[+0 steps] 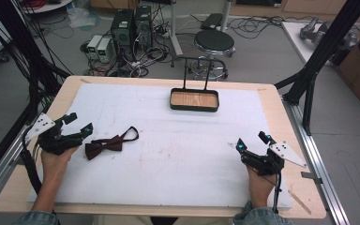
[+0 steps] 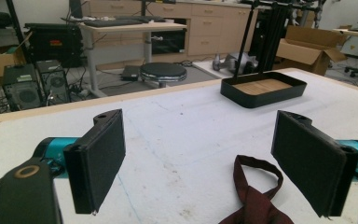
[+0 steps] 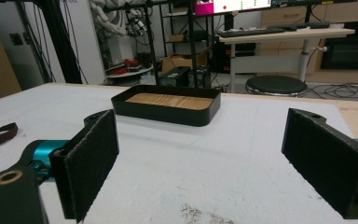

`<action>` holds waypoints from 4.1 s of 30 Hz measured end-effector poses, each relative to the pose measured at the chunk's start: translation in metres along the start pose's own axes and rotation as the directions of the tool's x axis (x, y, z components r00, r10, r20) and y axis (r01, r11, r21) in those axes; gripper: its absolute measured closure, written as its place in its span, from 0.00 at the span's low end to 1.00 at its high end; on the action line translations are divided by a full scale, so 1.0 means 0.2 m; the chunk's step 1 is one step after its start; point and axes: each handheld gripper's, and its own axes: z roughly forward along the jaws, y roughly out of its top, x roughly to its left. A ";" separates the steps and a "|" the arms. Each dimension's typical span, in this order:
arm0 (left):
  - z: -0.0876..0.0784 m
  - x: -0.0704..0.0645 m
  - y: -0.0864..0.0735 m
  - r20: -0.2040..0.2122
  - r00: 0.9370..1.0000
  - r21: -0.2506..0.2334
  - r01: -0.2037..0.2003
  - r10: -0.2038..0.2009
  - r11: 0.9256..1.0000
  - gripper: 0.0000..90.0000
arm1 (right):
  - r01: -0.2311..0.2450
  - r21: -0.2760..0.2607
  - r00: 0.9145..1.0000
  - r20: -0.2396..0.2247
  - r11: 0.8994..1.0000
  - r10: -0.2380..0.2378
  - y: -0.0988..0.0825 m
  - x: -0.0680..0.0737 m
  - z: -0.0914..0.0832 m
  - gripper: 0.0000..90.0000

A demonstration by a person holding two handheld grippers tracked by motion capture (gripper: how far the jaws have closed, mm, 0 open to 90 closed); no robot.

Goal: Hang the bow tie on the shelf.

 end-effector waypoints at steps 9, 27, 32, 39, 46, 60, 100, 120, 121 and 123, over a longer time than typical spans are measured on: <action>-0.01 -0.01 0.00 0.020 1.000 0.000 -0.018 0.018 1.000 0.23 | -0.002 0.003 1.000 -0.007 1.000 0.002 0.00 0.00 0.00 0.11; 0.00 -0.04 -0.01 0.065 0.997 0.053 -0.040 0.036 0.998 0.26 | -0.013 0.014 1.000 -0.011 1.000 0.013 0.00 0.00 0.01 0.11; 0.00 -0.04 -0.03 0.083 0.996 0.075 -0.042 0.036 0.996 0.27 | -0.012 0.015 1.000 -0.016 1.000 0.012 0.00 0.00 0.01 0.11; 0.03 -0.08 -0.07 0.147 0.983 0.166 -0.133 0.108 0.977 0.38 | -0.008 0.017 1.000 -0.020 1.000 0.008 0.00 0.00 0.02 0.11; 0.09 -0.11 -0.13 0.198 0.967 0.283 -0.213 0.161 0.935 0.48 | -0.016 0.021 1.000 -0.025 1.000 0.016 -0.01 0.00 0.02 0.11; 0.13 -0.13 -0.17 0.249 0.948 0.378 -0.282 0.197 0.882 0.56 | -0.012 0.025 0.999 -0.040 1.000 0.013 -0.01 0.00 0.03 0.11; 0.14 -0.14 -0.14 0.272 0.948 0.348 -0.255 0.163 0.902 0.83 | -0.026 0.041 0.998 -0.054 0.999 0.029 -0.01 -0.01 0.04 0.11; 0.28 -0.18 0.11 0.341 0.933 0.189 -0.187 0.115 0.964 0.83 | -0.046 0.047 0.997 -0.056 0.998 0.048 -0.01 -0.02 0.04 0.11; 0.28 -0.18 0.11 0.341 0.933 0.189 -0.187 0.115 0.964 0.83 | -0.046 0.047 0.997 -0.056 0.998 0.048 -0.01 -0.02 0.04 0.11; 0.34 -0.19 0.15 0.359 0.927 0.174 -0.178 0.106 0.968 0.83 | -0.049 0.048 0.997 -0.055 0.998 0.051 -0.01 -0.02 0.04 0.11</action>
